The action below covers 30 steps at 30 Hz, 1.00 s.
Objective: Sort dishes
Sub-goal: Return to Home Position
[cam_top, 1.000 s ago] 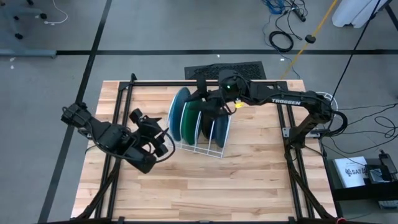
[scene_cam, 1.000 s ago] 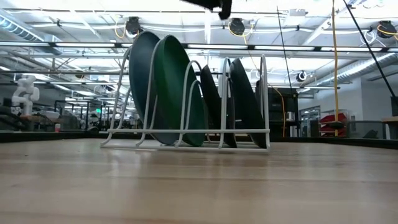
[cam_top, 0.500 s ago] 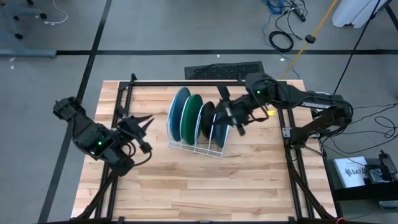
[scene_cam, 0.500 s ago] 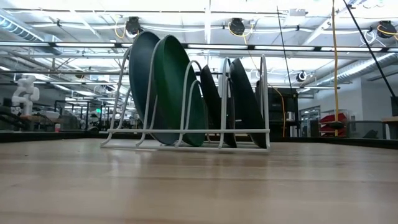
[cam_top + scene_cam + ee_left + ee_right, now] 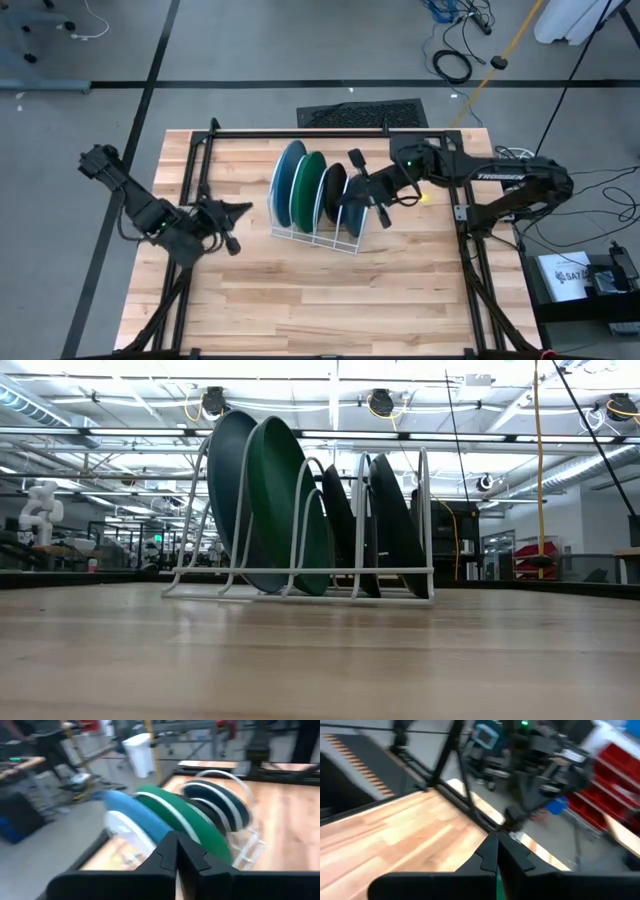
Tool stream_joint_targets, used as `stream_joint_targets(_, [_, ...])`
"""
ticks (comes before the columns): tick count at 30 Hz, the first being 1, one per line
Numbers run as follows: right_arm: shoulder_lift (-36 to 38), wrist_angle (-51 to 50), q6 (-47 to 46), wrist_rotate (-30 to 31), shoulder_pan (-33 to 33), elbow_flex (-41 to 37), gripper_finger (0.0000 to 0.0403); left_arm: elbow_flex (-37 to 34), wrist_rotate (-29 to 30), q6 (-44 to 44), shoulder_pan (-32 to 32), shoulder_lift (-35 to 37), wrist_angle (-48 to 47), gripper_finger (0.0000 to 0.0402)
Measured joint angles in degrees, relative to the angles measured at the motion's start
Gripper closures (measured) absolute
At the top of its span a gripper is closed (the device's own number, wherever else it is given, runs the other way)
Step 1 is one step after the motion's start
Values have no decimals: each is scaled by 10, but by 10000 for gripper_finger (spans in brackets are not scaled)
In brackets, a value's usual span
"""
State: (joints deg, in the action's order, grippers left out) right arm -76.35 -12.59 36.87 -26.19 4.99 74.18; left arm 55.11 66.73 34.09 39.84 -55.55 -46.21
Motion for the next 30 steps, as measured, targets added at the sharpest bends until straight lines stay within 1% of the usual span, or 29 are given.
stream_joint_targets(2, [11, 55, -24, 28, 0, -42, 403, -46, -35, -79, -16, 21, 104, 399])
stream_joint_targets(4, [28, 110, -47, 54, 0, -91, 403, -86, -72, -142, -36, 42, 178, 399])
stream_joint_targets(6, [53, 161, -74, 76, 0, -143, 403, -116, -90, -176, -57, 64, 211, 400])
stream_joint_targets(9, [104, 229, -118, 111, 0, -223, 403, -154, -99, -184, -83, 109, 215, 400])
stream_joint_targets(11, [143, 260, -145, 131, -2, -274, 403, -182, -118, -201, -99, 145, 234, 400])
stream_joint_targets(13, [178, 284, -168, 154, -3, -321, 403, -221, -160, -246, -116, 181, 292, 400])
stream_joint_targets(16, [223, 302, -198, 195, -7, -379, 403, -282, -226, -312, -150, 226, 403, 401])
stream_joint_targets(18, [246, 320, -210, 209, -9, -417, 403, -320, -260, -332, -178, 250, 439, 401])
stream_joint_targets(21, [271, 366, -226, 218, -10, -474, 403, -360, -305, -330, -225, 275, 449, 401])
stream_joint_targets(24, [289, 433, -237, 218, -10, -528, 403, -388, -356, -330, -266, 294, 450, 401])
stream_joint_targets(30, [322, 574, -268, 226, 0, -645, 403, -408, -426, -350, -337, 337, 444, 401])
